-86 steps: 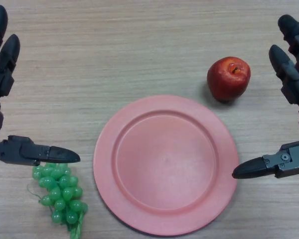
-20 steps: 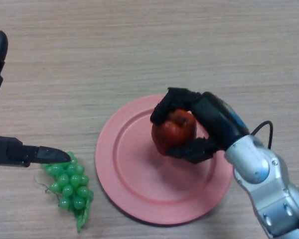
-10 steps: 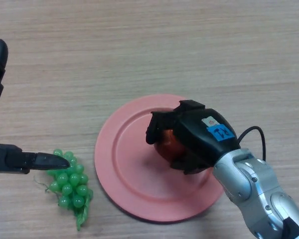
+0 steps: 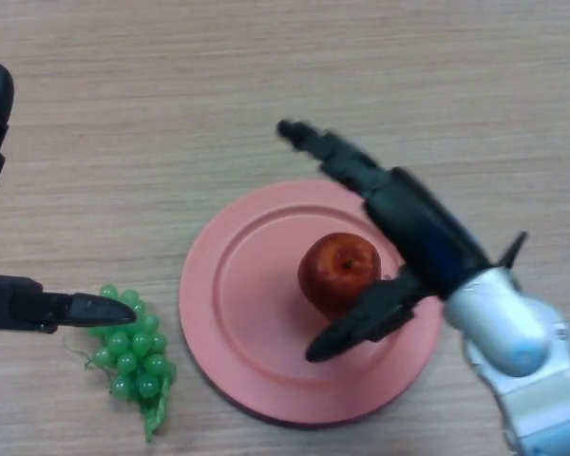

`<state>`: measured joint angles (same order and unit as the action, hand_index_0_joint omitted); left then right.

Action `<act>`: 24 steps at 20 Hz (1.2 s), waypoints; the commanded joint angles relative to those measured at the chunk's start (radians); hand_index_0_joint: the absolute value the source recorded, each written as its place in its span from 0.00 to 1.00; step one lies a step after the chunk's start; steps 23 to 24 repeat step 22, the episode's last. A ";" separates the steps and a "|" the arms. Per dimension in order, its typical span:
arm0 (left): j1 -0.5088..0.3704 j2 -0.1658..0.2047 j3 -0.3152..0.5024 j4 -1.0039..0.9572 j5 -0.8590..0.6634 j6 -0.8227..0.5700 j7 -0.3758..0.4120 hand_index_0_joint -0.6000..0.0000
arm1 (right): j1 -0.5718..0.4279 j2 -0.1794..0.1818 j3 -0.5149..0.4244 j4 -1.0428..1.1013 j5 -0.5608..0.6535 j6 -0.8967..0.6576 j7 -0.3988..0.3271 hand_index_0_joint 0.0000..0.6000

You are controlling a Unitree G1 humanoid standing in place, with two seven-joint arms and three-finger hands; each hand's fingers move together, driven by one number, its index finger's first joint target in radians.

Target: Pick up the red apple and place it on the plate

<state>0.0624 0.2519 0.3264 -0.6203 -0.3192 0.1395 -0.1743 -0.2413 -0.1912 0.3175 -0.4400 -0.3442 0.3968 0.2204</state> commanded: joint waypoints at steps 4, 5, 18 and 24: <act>-0.023 0.024 0.042 -0.056 0.024 -0.141 0.017 1.00 | 0.083 0.001 -0.274 -0.310 0.397 -0.037 -0.073 0.00; -0.022 0.025 0.037 -0.056 0.025 -0.134 0.012 1.00 | 0.115 -0.009 -0.301 -0.327 0.440 -0.065 -0.082 0.00; -0.053 0.035 -0.009 -0.034 0.068 -0.080 -0.002 1.00 | 0.233 -0.052 -0.439 -0.341 0.589 -0.198 -0.091 0.00; -0.063 0.043 0.001 -0.020 0.074 -0.090 0.010 1.00 | 0.219 -0.056 -0.434 -0.348 0.580 -0.173 -0.087 0.00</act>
